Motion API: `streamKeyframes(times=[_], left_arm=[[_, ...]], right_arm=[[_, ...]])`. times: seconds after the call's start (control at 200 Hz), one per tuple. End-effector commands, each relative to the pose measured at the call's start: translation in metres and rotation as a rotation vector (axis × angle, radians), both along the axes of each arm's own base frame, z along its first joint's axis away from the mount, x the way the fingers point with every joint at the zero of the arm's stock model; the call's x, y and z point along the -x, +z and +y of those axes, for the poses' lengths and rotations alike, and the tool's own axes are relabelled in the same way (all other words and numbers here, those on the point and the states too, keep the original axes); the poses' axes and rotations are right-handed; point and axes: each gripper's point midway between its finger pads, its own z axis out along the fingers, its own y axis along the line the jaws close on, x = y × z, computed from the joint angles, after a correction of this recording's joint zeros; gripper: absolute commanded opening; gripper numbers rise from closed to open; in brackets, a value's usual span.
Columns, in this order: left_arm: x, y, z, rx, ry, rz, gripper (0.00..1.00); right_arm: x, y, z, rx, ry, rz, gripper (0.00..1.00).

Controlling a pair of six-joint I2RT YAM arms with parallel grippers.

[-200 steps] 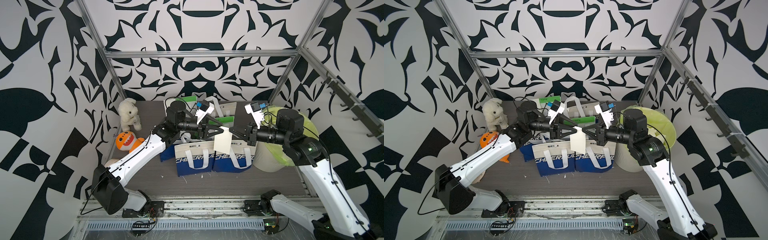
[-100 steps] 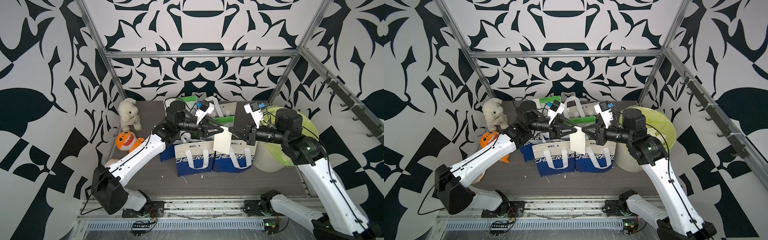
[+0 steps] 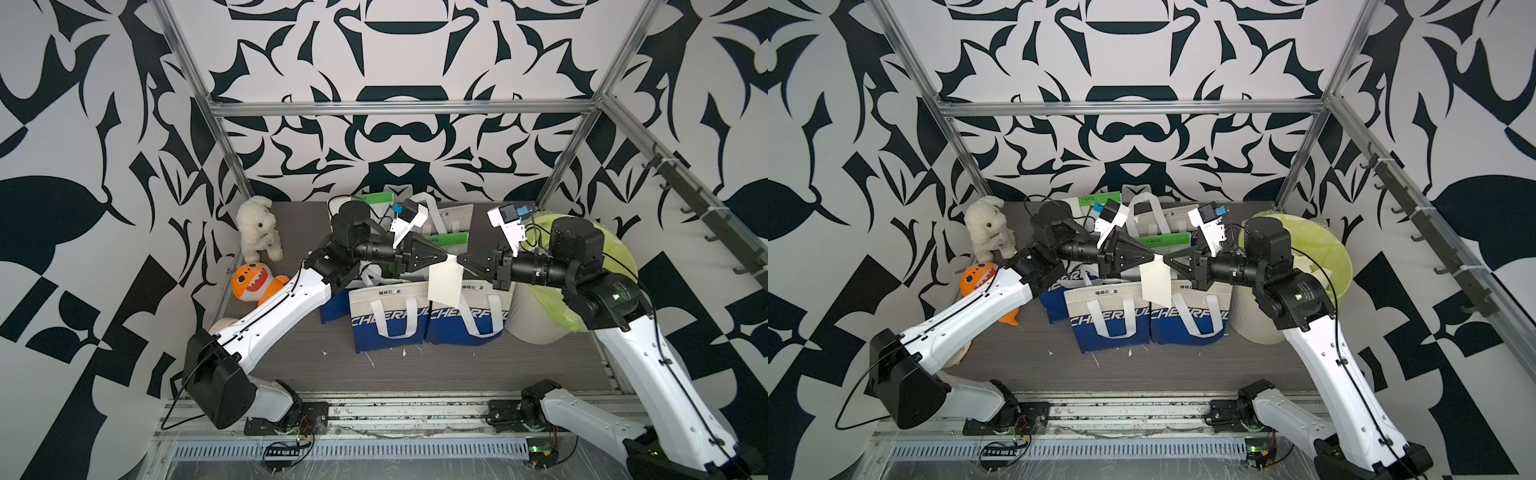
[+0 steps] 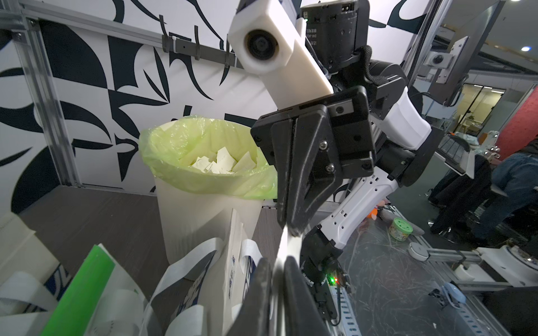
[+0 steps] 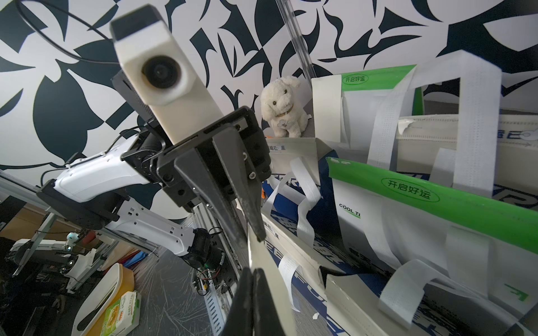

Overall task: Shred takeout receipts and throw away
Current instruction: Shred the takeout receipt.

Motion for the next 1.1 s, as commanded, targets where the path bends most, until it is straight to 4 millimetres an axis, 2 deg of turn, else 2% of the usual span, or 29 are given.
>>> streamKeyframes(times=[0.0,0.065,0.185,0.33,0.385,0.445,0.54,0.72,0.985,1.095], left_arm=[[0.006,0.013,0.001,0.028,-0.025,-0.035,0.07],[0.006,0.013,0.001,0.028,-0.026,-0.034,0.0],[0.007,0.014,0.0,0.031,-0.03,-0.035,0.0],[0.008,0.013,0.0,0.029,-0.033,-0.031,0.0],[0.009,0.013,0.0,0.029,-0.035,-0.03,0.0],[0.009,0.014,0.0,0.03,-0.033,-0.032,0.0],[0.009,0.013,0.0,0.03,-0.033,-0.032,0.0],[0.009,0.013,0.0,0.03,-0.032,-0.032,0.0],[0.006,0.012,-0.002,0.025,-0.028,-0.026,0.0],[0.003,0.012,-0.003,0.024,-0.012,-0.028,0.0]], right_arm=[[-0.002,0.009,0.002,-0.024,0.006,-0.038,0.0],[-0.002,0.009,0.002,-0.025,0.005,-0.038,0.0],[-0.004,0.009,0.002,-0.024,-0.002,-0.037,0.0],[-0.006,0.009,0.001,-0.02,-0.017,-0.047,0.38],[-0.007,0.009,0.001,-0.021,-0.018,-0.051,0.45],[-0.008,0.01,0.002,-0.024,-0.014,-0.049,0.47],[-0.008,0.011,0.003,-0.028,-0.007,-0.046,0.43],[-0.01,0.011,0.005,-0.032,0.0,-0.036,0.28],[-0.009,0.013,0.009,-0.043,0.016,-0.034,0.15],[-0.007,0.012,0.012,-0.046,0.032,-0.025,0.02]])
